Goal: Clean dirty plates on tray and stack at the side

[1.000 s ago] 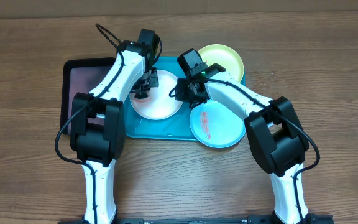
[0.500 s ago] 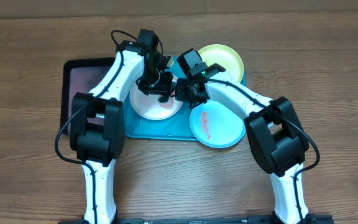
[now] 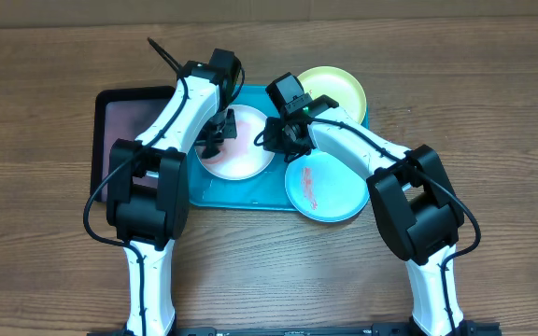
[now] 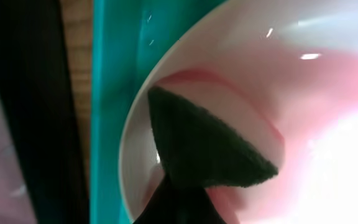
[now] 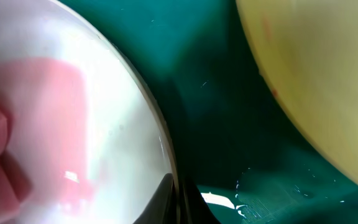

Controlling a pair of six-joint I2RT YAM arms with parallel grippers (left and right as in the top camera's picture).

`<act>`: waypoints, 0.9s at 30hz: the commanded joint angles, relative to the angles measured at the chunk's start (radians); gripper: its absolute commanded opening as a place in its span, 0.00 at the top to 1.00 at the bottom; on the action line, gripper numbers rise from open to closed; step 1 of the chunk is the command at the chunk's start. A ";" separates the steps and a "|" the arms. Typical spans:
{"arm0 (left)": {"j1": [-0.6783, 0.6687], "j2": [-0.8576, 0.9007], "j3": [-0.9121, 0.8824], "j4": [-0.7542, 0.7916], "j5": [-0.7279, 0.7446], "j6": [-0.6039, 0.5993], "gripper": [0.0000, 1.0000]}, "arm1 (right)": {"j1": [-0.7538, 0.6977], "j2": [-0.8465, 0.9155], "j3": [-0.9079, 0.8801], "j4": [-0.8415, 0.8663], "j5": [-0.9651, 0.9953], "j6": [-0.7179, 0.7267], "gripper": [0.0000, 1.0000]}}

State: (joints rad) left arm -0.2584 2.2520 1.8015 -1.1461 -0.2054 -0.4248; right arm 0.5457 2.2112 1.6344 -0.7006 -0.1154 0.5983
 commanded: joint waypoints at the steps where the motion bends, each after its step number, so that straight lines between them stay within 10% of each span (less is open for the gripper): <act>1: 0.005 0.005 0.017 -0.037 -0.013 -0.024 0.96 | 0.003 0.007 -0.006 -0.019 0.022 -0.003 0.96; 15: 0.005 0.005 0.532 -0.349 0.027 0.037 0.96 | 0.003 0.007 -0.005 -0.042 -0.042 -0.043 0.95; 27: 0.033 0.005 0.574 -0.353 0.018 0.044 0.96 | 0.002 -0.105 0.062 -0.117 -0.090 -0.135 0.96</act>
State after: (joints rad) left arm -0.2455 2.2612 2.3528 -1.5089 -0.1841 -0.4084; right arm 0.5449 2.2017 1.6497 -0.8051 -0.1951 0.5087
